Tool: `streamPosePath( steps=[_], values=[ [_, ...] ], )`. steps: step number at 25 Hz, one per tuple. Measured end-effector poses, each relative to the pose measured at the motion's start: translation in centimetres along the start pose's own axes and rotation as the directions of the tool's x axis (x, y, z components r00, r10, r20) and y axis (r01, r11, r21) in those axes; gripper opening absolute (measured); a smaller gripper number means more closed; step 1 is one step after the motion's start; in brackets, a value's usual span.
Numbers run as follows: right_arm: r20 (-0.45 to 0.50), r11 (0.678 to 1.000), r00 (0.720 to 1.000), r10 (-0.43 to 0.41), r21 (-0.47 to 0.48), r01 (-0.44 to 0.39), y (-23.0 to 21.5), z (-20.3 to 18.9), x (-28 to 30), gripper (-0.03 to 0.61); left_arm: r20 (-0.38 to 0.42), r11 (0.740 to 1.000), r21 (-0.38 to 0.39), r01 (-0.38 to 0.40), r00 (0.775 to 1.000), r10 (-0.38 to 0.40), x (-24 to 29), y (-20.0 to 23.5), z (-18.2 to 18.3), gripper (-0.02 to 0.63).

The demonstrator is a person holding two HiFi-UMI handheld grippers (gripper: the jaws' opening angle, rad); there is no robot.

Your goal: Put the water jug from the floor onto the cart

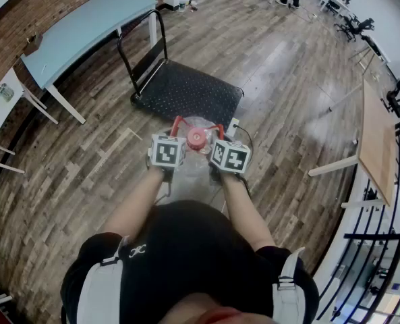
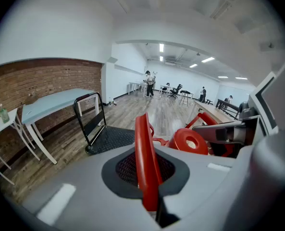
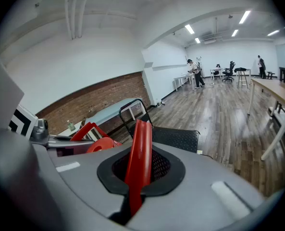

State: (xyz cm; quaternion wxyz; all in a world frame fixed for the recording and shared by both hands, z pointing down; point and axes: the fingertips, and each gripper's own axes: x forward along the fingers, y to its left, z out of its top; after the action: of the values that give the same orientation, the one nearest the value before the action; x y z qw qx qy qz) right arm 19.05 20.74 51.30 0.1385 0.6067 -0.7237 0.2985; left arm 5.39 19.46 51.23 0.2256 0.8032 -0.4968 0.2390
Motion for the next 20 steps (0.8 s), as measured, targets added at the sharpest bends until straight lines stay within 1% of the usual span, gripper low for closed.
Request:
streamPosePath(
  steps=[8,13,17,20],
  values=[
    [-0.017,1.0,1.0,-0.004,0.015,0.005,0.4,-0.6,0.6,0.014,-0.002,1.0,0.004,0.001,1.0,-0.001,0.0,0.5,-0.3,0.002],
    [-0.032,0.998,0.999,0.017,0.064,-0.015,0.7,-1.4,1.3,0.017,-0.011,1.0,0.014,0.002,1.0,-0.002,0.1,1.0,-0.8,0.002],
    [-0.039,0.998,0.999,0.026,0.065,-0.024,1.3,-1.7,1.8,0.017,-0.008,1.0,0.024,-0.003,1.0,0.003,0.2,1.7,-0.9,0.002],
    [-0.044,0.998,0.999,0.032,0.057,-0.03,2.1,-1.7,2.2,0.017,-0.014,1.0,0.017,0.001,1.0,-0.001,0.2,2.5,-1.1,0.002]
  ],
)
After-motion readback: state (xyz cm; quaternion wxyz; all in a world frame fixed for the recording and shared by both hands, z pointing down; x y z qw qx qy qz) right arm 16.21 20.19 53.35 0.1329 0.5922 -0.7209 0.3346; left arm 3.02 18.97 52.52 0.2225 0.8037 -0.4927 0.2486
